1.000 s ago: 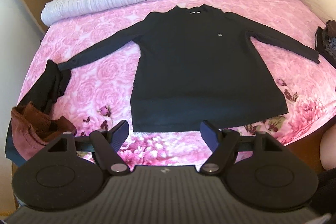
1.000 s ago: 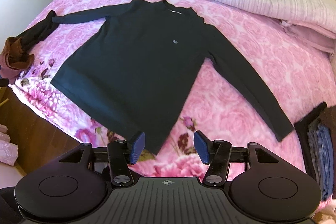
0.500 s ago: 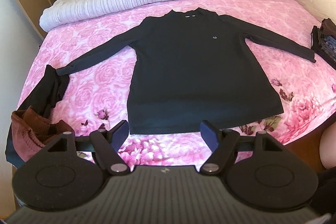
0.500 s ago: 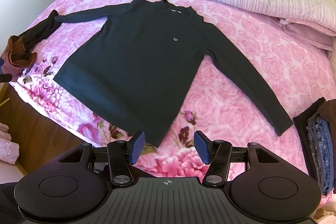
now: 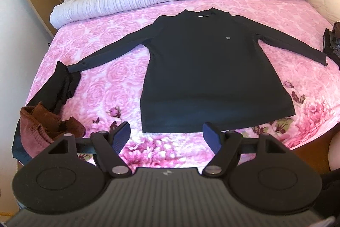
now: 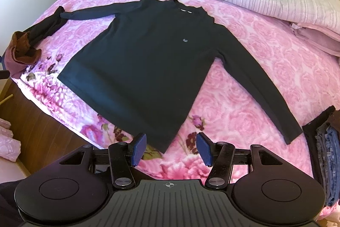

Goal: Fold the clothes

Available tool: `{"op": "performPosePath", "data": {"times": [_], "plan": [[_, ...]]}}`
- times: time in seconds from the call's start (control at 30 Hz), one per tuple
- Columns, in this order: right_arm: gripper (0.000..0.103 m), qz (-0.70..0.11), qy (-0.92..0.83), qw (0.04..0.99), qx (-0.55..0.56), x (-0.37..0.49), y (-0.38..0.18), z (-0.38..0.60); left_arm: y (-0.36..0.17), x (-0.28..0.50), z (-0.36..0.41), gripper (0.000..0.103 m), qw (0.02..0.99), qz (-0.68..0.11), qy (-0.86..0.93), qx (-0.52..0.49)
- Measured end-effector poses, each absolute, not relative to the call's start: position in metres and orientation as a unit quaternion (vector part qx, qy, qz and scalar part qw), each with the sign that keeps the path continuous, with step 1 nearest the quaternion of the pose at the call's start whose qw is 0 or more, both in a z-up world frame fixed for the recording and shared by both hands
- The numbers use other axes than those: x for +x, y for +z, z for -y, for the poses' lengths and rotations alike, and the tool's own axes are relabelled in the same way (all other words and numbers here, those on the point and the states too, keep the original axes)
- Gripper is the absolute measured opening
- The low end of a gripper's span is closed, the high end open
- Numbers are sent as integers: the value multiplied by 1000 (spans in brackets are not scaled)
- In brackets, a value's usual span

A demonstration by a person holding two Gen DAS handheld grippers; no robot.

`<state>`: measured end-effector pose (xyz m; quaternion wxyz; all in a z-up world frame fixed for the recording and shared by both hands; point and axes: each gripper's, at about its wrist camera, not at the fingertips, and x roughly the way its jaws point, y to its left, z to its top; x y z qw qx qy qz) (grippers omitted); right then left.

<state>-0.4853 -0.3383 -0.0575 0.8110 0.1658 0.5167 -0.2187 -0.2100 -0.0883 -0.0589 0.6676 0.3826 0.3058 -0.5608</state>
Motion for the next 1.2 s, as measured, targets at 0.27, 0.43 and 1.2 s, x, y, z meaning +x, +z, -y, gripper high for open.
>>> {"op": "performPosePath", "data": {"times": [0.27, 0.43, 1.2], "plan": [[56, -487, -211, 833, 155, -459, -51, 342, -57, -168, 82, 72, 683, -303, -538, 389], [56, -468, -195, 851, 135, -412, -46, 343, -56, -117, 102, 72, 685, -278, -535, 409], [55, -487, -36, 870, -67, 98, -196, 373, -197, 288, 340, 72, 560, -215, -643, 477]]}}
